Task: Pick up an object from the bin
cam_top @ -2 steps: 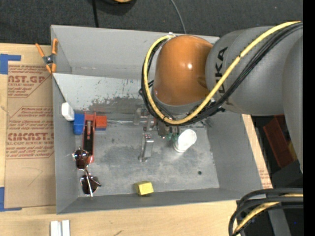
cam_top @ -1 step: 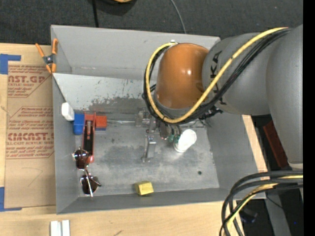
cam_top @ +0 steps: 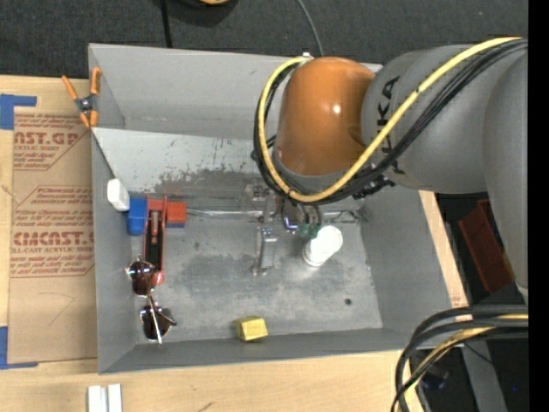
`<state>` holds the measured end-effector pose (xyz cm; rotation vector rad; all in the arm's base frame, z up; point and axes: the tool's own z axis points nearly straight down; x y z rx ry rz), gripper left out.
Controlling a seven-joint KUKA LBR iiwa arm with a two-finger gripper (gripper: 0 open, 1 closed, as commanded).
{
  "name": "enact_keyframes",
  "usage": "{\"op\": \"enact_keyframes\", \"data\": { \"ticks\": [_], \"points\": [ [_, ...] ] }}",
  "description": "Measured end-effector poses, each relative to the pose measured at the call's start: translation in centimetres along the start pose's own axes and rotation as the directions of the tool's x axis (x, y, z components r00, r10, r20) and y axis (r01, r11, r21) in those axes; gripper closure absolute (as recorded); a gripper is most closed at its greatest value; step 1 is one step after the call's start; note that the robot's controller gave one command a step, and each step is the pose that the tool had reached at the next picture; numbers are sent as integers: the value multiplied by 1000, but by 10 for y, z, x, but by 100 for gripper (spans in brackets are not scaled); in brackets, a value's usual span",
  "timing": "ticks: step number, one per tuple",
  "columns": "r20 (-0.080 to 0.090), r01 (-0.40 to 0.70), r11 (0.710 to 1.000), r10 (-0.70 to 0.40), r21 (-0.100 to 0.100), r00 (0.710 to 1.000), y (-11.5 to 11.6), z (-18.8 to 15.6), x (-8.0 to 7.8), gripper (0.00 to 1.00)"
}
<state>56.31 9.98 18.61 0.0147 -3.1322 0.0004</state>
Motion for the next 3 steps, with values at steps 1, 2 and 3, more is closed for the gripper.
{"op": "enact_keyframes", "data": {
  "ticks": [1,2,3],
  "points": [
    [18,-9,1000,9,-5,1000,-1,-58,-13,0],
    [16,-67,998,67,-4,998,-49,-22,-15,0],
    [14,-28,1000,29,-3,999,-91,18,-5,0]
  ]
}}
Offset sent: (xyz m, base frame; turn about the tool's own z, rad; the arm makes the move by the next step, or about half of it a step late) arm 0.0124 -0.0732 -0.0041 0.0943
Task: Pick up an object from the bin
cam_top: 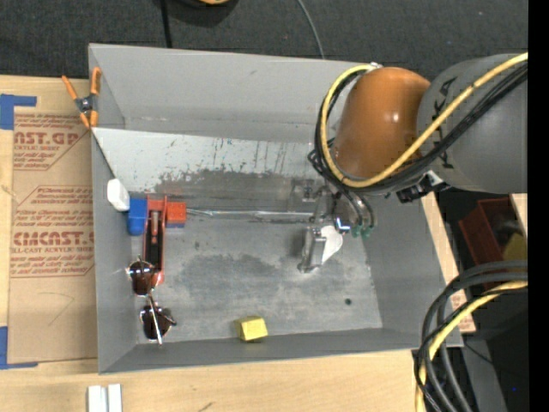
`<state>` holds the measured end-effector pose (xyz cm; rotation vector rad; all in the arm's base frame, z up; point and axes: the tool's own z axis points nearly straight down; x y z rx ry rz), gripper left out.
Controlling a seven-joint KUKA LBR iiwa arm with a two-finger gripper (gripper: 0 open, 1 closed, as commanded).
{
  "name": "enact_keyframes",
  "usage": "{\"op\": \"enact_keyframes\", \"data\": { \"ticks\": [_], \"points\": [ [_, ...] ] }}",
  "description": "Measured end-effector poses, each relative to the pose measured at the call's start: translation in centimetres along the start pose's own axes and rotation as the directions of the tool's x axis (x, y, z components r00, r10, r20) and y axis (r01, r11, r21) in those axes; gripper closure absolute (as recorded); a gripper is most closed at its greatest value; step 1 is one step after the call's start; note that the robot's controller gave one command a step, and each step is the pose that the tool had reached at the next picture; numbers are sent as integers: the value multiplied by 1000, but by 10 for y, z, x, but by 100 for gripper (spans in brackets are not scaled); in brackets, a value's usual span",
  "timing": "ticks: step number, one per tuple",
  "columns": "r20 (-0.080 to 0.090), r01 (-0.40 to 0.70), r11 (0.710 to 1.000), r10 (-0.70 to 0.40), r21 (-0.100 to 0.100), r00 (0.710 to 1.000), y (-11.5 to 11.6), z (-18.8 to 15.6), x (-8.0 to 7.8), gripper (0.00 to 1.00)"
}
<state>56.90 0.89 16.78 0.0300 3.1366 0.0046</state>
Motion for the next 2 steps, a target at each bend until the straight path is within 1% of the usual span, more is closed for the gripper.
{"op": "enact_keyframes", "data": {
  "ticks": [1,2],
  "points": [
    [3,-10,1000,10,2,1000,-10,18,13,0],
    [1,-3,1000,3,-5,1000,-21,29,9,0]
  ]
}}
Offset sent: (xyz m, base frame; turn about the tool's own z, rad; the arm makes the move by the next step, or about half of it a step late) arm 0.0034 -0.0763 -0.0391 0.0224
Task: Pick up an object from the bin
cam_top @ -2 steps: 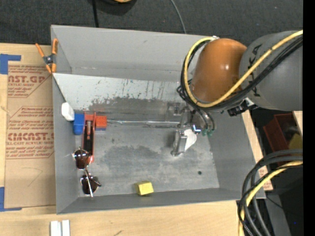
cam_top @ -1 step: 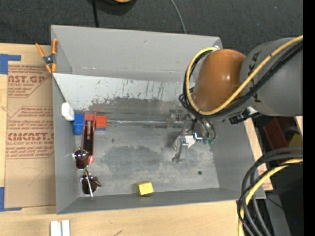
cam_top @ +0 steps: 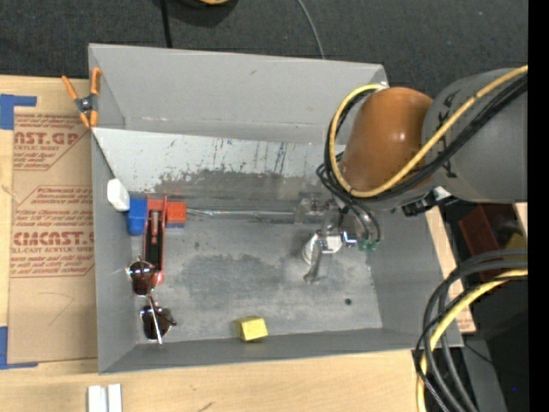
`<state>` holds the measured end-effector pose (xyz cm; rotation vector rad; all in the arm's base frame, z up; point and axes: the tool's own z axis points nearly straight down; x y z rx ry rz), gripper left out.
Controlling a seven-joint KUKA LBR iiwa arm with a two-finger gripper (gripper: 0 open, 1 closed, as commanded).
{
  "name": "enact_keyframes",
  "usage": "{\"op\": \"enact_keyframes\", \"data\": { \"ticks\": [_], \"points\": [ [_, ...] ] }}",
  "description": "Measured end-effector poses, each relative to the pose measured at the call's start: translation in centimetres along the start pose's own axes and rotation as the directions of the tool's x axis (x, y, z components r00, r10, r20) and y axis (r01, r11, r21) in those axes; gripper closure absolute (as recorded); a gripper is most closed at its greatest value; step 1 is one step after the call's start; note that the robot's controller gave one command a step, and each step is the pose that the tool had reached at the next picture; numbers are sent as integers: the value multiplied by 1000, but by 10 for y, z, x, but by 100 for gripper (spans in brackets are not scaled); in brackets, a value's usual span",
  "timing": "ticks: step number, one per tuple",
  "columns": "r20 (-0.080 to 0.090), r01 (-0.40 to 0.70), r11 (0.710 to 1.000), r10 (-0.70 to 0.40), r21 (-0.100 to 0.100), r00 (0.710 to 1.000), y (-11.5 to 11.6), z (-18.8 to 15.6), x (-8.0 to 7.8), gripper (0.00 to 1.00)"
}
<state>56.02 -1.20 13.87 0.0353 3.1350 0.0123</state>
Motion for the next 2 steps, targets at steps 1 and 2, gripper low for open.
{"op": "enact_keyframes", "data": {
  "ticks": [1,2],
  "points": [
    [4,-31,999,31,7,1000,-31,21,-19,0],
    [3,-9,1000,9,2,1000,-45,37,-21,0]
  ]
}}
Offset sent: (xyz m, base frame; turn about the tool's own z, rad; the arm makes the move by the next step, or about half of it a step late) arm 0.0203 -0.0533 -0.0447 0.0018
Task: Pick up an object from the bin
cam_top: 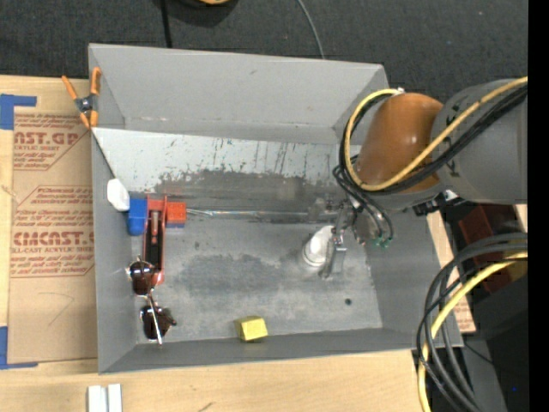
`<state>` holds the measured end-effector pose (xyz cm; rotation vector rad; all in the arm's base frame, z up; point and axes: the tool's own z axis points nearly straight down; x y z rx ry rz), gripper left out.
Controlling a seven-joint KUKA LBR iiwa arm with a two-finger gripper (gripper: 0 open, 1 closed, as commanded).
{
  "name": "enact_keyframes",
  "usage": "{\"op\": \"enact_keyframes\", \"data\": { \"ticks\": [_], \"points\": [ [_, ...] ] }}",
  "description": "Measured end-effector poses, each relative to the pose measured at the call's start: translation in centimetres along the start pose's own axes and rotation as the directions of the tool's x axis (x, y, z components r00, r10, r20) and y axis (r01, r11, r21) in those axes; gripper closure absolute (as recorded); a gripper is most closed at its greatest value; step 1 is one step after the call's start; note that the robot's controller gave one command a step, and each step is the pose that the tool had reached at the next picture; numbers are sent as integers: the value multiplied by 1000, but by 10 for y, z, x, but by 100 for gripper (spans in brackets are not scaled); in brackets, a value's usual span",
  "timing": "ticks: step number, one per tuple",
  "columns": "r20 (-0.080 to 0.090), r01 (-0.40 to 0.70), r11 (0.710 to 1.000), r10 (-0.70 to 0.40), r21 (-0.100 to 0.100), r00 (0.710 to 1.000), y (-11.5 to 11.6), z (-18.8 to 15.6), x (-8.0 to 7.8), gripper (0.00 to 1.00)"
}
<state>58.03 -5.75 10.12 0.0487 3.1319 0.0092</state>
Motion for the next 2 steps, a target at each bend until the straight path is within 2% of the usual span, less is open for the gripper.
{"op": "enact_keyframes", "data": {
  "ticks": [1,2],
  "points": [
    [4,277,961,-277,6,961,-12,22,-11,100],
    [4,277,961,-277,6,961,-12,22,-11,100]
  ]
}}
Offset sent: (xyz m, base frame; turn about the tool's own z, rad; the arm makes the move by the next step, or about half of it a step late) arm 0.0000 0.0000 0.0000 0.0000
